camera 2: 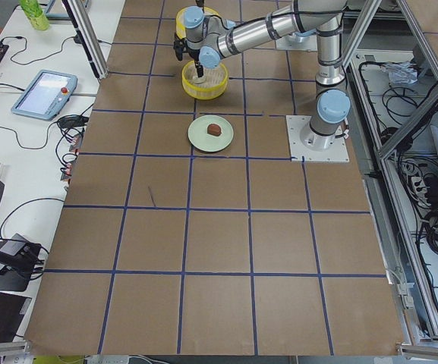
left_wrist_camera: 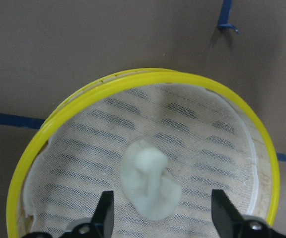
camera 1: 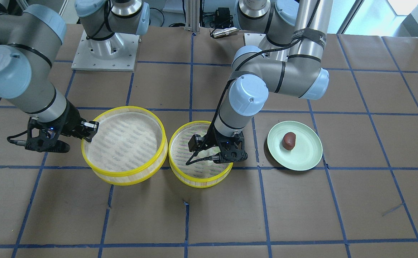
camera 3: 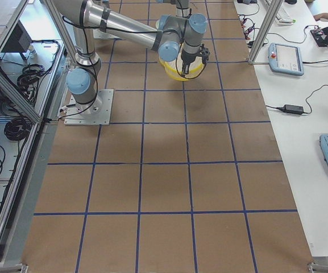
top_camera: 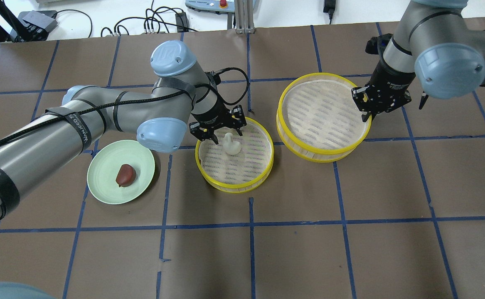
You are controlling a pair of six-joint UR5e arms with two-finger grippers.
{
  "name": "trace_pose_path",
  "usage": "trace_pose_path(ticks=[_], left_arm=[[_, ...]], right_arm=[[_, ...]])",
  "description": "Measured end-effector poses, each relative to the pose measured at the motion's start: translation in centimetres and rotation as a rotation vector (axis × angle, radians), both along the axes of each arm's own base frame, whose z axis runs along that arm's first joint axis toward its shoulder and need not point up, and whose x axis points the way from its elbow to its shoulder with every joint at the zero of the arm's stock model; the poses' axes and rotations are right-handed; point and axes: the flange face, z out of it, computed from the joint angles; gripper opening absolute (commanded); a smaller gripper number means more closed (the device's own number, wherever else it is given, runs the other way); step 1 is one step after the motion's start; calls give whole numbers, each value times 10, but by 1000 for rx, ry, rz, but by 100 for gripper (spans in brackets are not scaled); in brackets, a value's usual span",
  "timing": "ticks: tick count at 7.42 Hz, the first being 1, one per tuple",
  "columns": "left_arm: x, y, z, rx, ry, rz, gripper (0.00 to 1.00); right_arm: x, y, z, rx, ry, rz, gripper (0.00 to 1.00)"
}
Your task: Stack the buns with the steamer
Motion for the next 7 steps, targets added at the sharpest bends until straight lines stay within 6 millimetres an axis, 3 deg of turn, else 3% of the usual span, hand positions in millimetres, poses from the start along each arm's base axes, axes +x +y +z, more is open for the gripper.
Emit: trace_pose_path(ticks=[1,3,5,6,7], left_arm=[[23,-7,17,-55,-80,-73,100],[110,-10,30,-20,-193,-209,99],[185,25,5,87,-219,-274,91],[212,40,-11,136,-237,-289,90],[233,50,-25,174,-240,-310,81]], right_arm=[[26,4,0,-2,14,-1,7],[86,18,-6,5,60,-15,7],[155,28,-24,5,82,-36,8],[179,32,-33,8,84,-51,8],[191,35,-39,14,85,-62,8]])
